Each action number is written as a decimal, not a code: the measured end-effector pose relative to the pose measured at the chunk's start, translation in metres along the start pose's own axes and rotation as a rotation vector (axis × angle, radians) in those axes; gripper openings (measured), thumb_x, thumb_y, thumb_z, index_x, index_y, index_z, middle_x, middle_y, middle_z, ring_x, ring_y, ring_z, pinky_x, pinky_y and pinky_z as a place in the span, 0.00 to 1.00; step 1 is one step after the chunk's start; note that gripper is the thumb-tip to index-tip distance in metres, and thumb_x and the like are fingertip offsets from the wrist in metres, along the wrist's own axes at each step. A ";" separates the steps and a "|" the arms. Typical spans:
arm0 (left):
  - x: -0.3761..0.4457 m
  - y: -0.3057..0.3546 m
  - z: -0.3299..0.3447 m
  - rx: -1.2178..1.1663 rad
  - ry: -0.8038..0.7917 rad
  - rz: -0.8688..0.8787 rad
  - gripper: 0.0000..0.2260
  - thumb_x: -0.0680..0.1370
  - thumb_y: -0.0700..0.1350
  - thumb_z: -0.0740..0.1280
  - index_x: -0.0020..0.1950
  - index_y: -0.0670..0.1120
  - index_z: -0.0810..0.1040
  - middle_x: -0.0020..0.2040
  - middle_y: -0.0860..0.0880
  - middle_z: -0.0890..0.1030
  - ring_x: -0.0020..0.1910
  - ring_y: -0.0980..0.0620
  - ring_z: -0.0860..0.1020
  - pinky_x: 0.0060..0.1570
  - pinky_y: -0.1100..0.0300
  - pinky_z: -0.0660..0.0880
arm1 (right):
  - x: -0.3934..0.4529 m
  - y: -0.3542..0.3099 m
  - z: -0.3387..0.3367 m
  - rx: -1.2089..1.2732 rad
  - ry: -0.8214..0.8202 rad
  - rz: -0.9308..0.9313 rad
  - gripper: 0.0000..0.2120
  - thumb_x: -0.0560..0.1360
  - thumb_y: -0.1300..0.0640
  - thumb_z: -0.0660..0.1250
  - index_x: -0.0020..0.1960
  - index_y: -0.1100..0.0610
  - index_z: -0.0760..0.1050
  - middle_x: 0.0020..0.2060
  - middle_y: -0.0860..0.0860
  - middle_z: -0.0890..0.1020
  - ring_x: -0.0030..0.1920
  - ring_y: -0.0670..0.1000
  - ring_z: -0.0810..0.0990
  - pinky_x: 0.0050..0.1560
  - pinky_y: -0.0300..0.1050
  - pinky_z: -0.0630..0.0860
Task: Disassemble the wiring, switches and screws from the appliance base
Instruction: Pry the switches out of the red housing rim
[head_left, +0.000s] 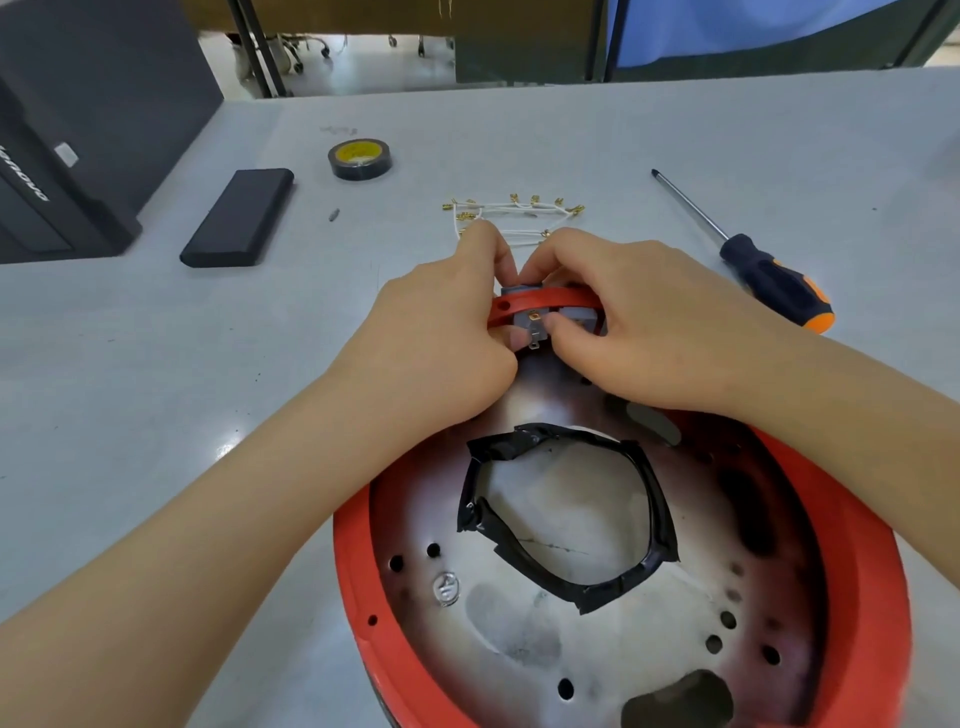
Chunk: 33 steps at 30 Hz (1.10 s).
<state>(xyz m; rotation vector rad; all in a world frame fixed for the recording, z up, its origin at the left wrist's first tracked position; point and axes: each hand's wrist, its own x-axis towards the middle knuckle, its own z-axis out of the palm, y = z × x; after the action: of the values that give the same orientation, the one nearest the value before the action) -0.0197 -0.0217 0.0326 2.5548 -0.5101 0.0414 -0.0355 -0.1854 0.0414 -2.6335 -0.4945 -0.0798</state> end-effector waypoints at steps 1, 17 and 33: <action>0.000 0.000 0.000 0.010 -0.001 0.002 0.14 0.75 0.48 0.68 0.51 0.54 0.63 0.45 0.54 0.79 0.38 0.59 0.72 0.33 0.69 0.61 | 0.000 0.000 0.000 0.002 0.001 -0.001 0.13 0.72 0.50 0.59 0.57 0.46 0.70 0.45 0.45 0.80 0.39 0.45 0.75 0.38 0.43 0.69; 0.000 0.004 0.002 0.110 -0.011 0.000 0.13 0.76 0.46 0.65 0.51 0.51 0.60 0.45 0.50 0.79 0.39 0.46 0.72 0.31 0.63 0.61 | -0.003 -0.002 0.003 -0.056 0.023 -0.008 0.14 0.74 0.55 0.62 0.59 0.50 0.70 0.43 0.48 0.79 0.39 0.50 0.72 0.39 0.46 0.68; -0.007 0.007 0.000 0.056 -0.005 -0.022 0.12 0.77 0.47 0.66 0.52 0.51 0.62 0.47 0.51 0.80 0.42 0.47 0.74 0.33 0.59 0.61 | -0.005 -0.003 0.001 -0.039 0.029 -0.008 0.13 0.73 0.54 0.63 0.57 0.49 0.71 0.34 0.41 0.72 0.35 0.40 0.70 0.34 0.41 0.65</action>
<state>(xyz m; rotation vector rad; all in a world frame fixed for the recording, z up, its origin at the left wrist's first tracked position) -0.0291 -0.0245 0.0347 2.6154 -0.4889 0.0422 -0.0409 -0.1843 0.0411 -2.6645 -0.4986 -0.1313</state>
